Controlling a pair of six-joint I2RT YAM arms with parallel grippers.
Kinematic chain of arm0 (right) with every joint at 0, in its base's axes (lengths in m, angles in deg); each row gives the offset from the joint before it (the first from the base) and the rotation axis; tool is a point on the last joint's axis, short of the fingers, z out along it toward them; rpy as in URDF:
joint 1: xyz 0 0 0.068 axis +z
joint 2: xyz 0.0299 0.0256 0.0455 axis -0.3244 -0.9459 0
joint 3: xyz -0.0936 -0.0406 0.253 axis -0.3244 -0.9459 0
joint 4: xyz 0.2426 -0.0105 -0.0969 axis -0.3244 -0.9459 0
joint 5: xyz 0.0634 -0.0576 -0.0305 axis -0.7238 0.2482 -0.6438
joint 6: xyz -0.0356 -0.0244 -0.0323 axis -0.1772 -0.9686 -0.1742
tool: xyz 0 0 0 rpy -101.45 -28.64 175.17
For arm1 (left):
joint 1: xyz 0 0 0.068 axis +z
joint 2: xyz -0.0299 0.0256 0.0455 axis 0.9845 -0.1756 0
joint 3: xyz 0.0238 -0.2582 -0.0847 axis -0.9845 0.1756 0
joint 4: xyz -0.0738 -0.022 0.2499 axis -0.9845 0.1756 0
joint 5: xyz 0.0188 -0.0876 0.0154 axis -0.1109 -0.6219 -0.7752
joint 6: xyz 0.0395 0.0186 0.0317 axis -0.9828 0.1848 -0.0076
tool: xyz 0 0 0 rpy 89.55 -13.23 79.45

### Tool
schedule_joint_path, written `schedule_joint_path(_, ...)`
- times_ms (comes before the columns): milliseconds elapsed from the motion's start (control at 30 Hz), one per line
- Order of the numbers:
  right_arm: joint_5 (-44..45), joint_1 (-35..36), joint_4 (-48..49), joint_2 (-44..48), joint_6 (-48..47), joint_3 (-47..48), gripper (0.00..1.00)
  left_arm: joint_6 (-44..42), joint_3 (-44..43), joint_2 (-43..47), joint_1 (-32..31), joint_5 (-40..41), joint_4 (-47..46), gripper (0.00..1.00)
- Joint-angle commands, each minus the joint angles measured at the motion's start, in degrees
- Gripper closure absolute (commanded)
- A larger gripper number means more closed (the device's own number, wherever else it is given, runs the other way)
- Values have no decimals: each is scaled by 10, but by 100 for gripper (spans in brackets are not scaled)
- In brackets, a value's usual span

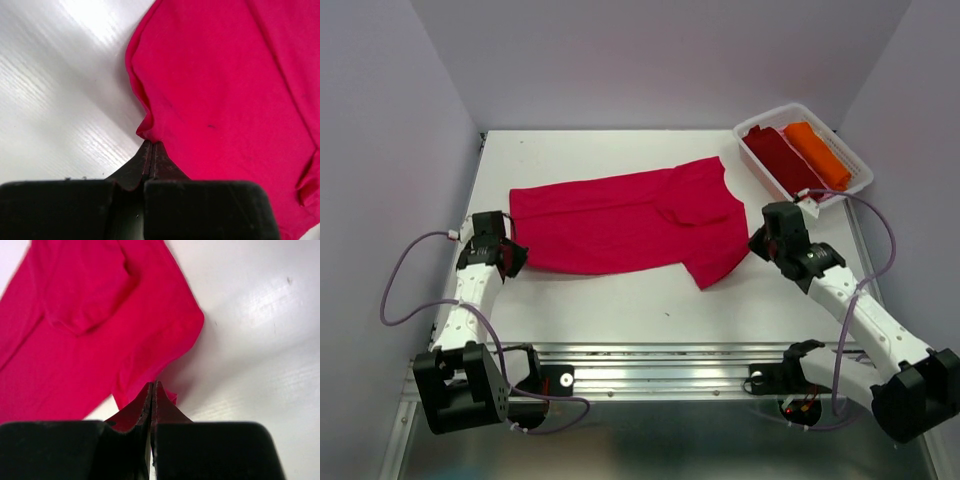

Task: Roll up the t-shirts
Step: Fold the T-shirt at the center of the board.

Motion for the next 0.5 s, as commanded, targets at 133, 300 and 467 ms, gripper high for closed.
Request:
schedule_joint_path(133,80,1,81,-65,-106,119,99,-14,-83,-31,-2,17,-22,100)
schedule_joint_path(300,66,-10,131,-126,-143,167,99,-10,-116,-64,-1,27,-41,100)
schedule_joint_path(467,52,-27,162,-180,-173,213,99,-3,-141,-82,2,32,-54,100)
